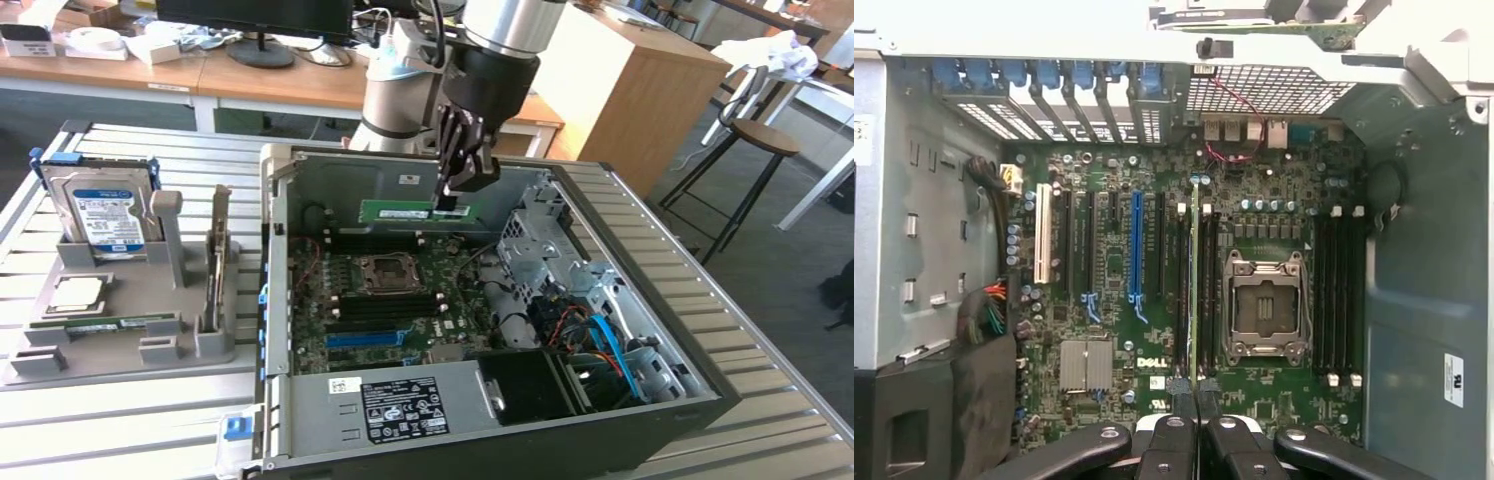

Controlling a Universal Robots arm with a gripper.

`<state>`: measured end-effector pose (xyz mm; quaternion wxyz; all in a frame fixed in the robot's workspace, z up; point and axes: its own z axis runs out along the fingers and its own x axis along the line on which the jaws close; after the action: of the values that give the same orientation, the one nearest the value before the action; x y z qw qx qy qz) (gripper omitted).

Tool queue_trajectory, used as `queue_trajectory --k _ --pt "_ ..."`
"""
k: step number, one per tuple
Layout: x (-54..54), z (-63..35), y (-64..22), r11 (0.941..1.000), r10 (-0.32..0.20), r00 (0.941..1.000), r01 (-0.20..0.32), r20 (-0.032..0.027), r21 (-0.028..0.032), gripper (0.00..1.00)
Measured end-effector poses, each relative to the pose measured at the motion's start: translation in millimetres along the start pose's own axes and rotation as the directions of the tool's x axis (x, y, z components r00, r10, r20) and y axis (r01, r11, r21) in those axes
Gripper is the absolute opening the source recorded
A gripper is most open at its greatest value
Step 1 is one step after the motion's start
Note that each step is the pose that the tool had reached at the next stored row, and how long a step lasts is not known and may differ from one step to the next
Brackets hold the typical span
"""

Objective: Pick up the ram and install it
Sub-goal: 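Pick up the ram and move it above insertion slot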

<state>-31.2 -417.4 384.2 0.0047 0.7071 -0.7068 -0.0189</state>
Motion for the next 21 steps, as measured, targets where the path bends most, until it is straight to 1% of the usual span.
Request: queue_trajectory --k 21 --pt "0.5 27.1 -0.9 0.9997 0.026 0.9997 -0.026 0.0010 0.0005 0.11"
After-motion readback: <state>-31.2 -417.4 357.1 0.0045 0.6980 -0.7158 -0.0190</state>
